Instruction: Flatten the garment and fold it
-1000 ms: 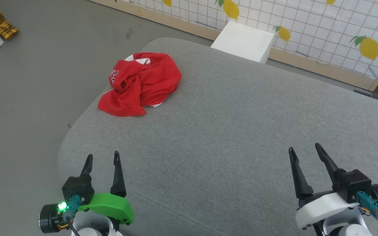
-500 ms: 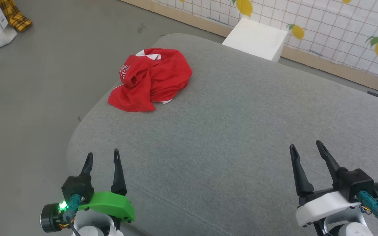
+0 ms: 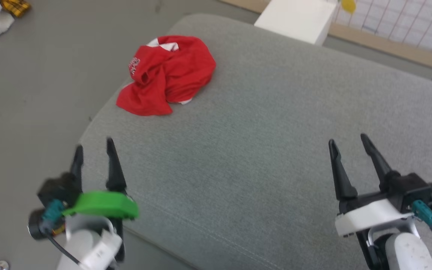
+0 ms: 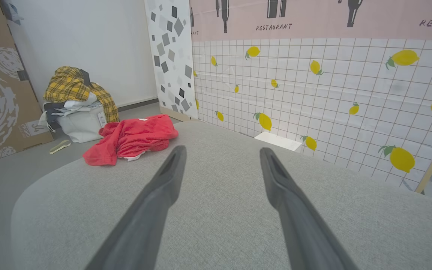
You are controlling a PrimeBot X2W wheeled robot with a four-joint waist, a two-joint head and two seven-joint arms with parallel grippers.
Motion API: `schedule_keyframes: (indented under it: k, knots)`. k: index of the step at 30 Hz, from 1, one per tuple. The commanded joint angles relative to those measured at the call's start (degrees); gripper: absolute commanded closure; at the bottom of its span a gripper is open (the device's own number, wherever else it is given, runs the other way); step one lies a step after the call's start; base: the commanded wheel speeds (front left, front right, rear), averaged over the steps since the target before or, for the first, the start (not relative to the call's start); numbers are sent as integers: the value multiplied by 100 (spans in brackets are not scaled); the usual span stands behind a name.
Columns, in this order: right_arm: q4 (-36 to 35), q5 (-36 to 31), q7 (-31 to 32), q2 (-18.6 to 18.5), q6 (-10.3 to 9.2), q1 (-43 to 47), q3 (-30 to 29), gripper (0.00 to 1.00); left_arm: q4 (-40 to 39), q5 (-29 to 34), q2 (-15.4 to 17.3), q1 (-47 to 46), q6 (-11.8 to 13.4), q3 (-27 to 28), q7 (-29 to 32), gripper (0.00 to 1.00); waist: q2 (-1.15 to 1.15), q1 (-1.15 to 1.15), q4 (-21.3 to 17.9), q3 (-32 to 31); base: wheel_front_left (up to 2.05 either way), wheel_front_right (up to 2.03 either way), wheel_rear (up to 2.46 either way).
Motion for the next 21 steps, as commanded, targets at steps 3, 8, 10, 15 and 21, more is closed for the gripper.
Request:
schedule_keyframes:
  k: [3, 8, 10, 15, 21]
  knots:
    - [-173, -127, 15, 0, 25, -277, 2, 0, 67, -369, 154, -680, -101, 224, 63, 0, 0, 0, -577, 1006, 0, 0, 0]
    - [-336, -234, -2, 1, 26, -638, 35, 0, 231, -849, 664, -1907, -220, 618, 592, 0, 0, 0, -1028, 1884, 0, 0, 0]
    - [-357, -251, -23, 1, 26, -793, 98, 0, 302, -909, 924, -2335, -221, 764, 765, 0, 0, 0, -1247, 2170, 0, 0, 0]
    - [-388, -212, -108, 1, 26, -1096, 166, 0, 646, -1163, 1406, -3161, -266, 1003, 1385, 0, 0, 0, -1706, 2715, 0, 0, 0]
    - [-372, -180, -203, 1, 26, -1318, 214, 0, 1196, -1690, 1882, -3803, -215, 1343, 2491, 0, 0, 0, -2163, 3215, 0, 0, 0]
